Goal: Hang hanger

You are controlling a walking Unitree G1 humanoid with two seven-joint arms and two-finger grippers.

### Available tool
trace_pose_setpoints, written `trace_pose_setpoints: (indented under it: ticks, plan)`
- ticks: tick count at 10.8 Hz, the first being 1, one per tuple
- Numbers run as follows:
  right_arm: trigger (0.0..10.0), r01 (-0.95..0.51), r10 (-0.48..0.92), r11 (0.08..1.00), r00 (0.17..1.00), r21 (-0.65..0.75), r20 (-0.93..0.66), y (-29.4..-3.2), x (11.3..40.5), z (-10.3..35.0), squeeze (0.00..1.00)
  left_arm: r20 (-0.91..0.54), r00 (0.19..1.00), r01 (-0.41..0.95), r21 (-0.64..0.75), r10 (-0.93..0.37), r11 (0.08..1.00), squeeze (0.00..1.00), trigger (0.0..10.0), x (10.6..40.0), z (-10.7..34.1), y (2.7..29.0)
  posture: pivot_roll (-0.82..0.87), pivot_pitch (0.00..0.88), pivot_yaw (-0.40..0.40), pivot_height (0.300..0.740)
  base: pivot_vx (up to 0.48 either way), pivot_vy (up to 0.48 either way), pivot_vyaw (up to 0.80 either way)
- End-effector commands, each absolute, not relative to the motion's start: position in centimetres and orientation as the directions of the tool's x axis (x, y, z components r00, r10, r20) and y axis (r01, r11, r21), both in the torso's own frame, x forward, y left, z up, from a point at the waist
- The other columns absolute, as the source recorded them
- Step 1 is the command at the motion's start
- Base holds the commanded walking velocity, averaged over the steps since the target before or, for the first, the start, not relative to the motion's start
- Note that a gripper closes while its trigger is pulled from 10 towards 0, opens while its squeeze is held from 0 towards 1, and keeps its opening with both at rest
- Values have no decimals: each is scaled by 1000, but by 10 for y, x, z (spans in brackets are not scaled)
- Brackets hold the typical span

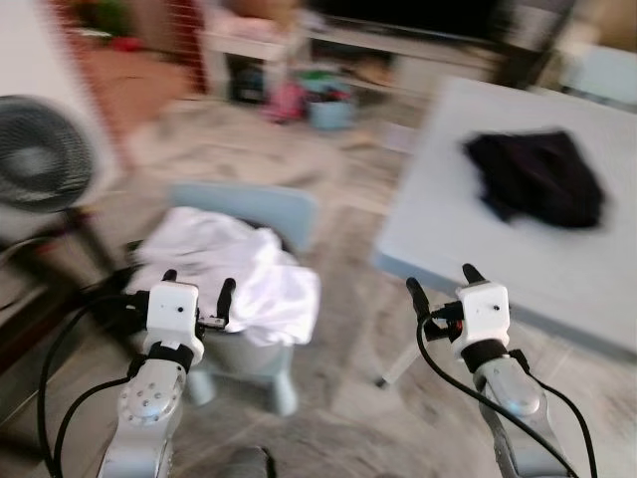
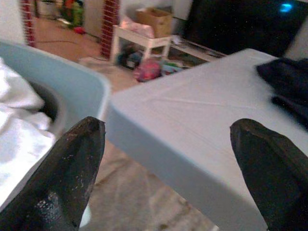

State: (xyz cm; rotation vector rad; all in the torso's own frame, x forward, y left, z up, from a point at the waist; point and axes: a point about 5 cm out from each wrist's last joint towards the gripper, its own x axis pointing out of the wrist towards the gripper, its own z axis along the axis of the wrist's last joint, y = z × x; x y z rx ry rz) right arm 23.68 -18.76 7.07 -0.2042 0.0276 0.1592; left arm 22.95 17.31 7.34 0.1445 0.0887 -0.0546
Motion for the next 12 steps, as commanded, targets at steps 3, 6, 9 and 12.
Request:
trace_pose_setpoints:
  ticks: [3, 6, 9, 12]
  plan:
    - [10000, -129, 123, 977, 991, -167, -43, -195, 225, 71, 0, -76, 995, 71, 145, -60, 987, 0, 10000, 226, 78, 168, -18, 0, -22, 740, 0, 0, 254]
    - [10000, -110, 97, 979, 992, -173, -81, -205, 210, 65, 0, -96, 991, 106, 139, -93, 985, 0, 10000, 219, 76, 168, -23, 0, -11, 740, 0, 0, 0]
    - [10000, -127, 116, 974, 991, -187, -68, -201, 214, 67, 0, -81, 990, 124, 136, -114, 983, 0, 10000, 222, 80, 166, -18, 0, -6, 740, 0, 0, 0]
    - [10000, -154, 147, 968, 988, -196, -48, -196, 219, 71, 0, -76, 988, 144, 116, -136, 983, 0, 10000, 221, 80, 161, -19, 0, -13, 740, 187, 0, 694]
